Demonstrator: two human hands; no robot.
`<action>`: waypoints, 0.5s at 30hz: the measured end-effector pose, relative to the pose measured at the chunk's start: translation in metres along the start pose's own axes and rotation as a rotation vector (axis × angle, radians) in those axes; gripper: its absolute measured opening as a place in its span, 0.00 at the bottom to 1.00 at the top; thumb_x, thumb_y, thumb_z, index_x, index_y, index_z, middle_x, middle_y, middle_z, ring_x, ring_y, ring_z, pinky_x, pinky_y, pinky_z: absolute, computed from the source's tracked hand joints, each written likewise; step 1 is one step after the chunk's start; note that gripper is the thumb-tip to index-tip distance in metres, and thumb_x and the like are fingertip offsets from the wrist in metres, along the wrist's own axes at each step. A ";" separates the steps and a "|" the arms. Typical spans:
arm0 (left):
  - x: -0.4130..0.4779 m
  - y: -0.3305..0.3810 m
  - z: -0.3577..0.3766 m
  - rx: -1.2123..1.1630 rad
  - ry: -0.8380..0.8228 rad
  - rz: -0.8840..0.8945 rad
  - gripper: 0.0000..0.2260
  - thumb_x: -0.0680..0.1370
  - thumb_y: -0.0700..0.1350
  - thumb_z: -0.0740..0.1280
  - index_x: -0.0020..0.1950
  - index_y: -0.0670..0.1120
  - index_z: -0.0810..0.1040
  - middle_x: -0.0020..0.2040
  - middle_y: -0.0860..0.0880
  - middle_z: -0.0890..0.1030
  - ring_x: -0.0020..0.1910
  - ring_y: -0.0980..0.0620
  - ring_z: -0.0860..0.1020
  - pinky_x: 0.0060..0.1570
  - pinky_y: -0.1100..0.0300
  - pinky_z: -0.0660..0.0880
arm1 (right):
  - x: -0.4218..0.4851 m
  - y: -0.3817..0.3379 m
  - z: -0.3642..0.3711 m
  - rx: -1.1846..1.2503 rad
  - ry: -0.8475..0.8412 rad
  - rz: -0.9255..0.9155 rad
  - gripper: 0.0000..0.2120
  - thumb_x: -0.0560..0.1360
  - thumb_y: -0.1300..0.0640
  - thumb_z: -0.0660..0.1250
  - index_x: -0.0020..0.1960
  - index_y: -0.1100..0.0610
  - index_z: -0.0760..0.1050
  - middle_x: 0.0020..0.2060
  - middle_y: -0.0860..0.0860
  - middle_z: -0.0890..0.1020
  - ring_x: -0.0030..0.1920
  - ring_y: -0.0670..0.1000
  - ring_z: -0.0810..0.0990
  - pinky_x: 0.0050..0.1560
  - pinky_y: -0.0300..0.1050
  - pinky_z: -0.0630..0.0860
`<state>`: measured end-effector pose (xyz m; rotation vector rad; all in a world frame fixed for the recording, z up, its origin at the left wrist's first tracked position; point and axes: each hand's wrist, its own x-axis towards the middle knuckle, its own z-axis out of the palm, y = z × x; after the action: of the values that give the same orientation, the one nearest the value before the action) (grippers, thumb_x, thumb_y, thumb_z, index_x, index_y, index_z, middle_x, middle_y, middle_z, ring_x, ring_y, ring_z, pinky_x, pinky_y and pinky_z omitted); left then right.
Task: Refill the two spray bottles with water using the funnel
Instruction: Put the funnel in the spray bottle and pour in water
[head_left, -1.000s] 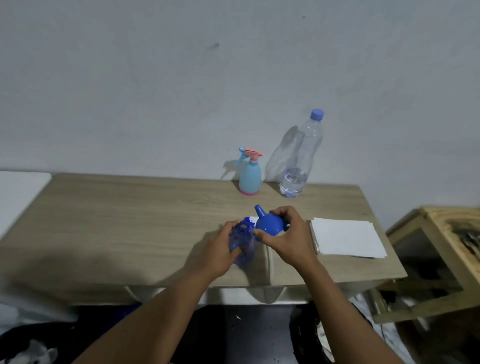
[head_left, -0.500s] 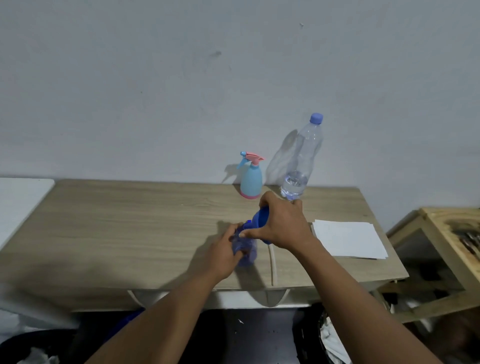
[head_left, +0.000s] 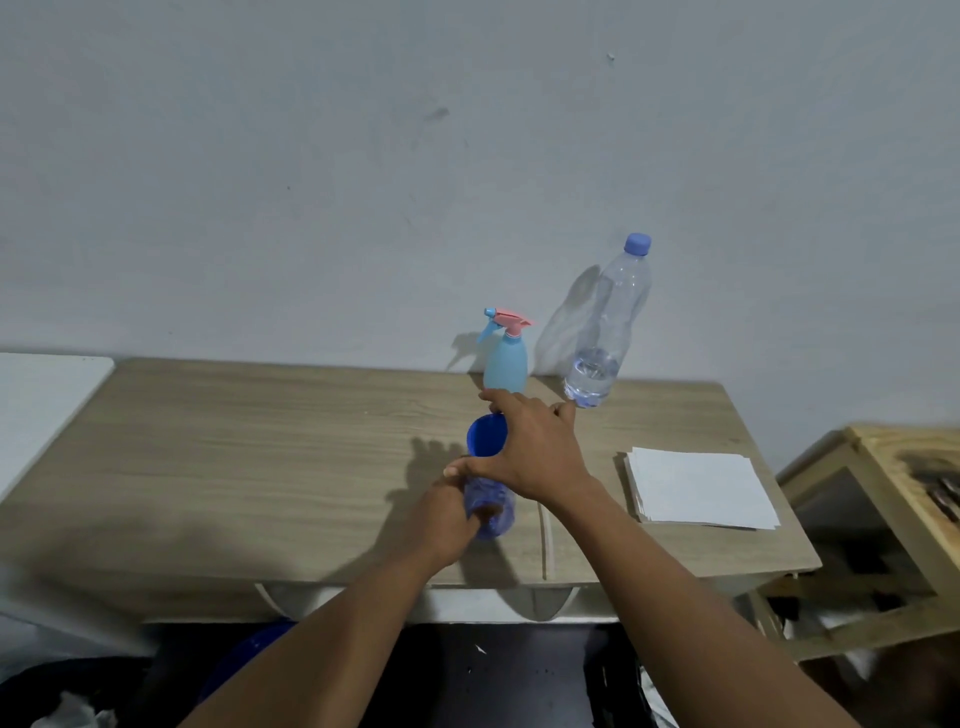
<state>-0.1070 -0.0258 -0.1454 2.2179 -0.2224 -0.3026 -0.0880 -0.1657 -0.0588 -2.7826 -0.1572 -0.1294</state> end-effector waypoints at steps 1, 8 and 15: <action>0.000 -0.001 0.001 -0.015 0.002 -0.009 0.14 0.76 0.48 0.71 0.57 0.55 0.69 0.42 0.59 0.76 0.39 0.62 0.76 0.35 0.74 0.67 | 0.000 0.001 0.000 0.026 -0.003 0.006 0.49 0.57 0.21 0.67 0.70 0.45 0.67 0.58 0.42 0.79 0.59 0.48 0.76 0.58 0.51 0.63; 0.002 -0.005 0.006 -0.044 0.012 0.060 0.23 0.75 0.46 0.70 0.67 0.56 0.67 0.54 0.59 0.78 0.51 0.56 0.79 0.41 0.73 0.68 | -0.015 0.020 0.002 0.470 0.161 0.163 0.38 0.64 0.23 0.66 0.68 0.41 0.67 0.57 0.37 0.77 0.56 0.41 0.77 0.65 0.50 0.67; -0.007 -0.002 0.020 -0.047 0.119 0.034 0.31 0.72 0.53 0.74 0.70 0.54 0.64 0.61 0.57 0.72 0.54 0.56 0.75 0.46 0.65 0.70 | -0.036 0.079 0.032 0.708 0.281 0.390 0.29 0.72 0.26 0.60 0.67 0.40 0.68 0.52 0.41 0.79 0.50 0.42 0.80 0.60 0.59 0.76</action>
<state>-0.1200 -0.0380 -0.1578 2.1753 -0.1863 -0.1547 -0.1112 -0.2315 -0.1192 -2.0147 0.3444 -0.2969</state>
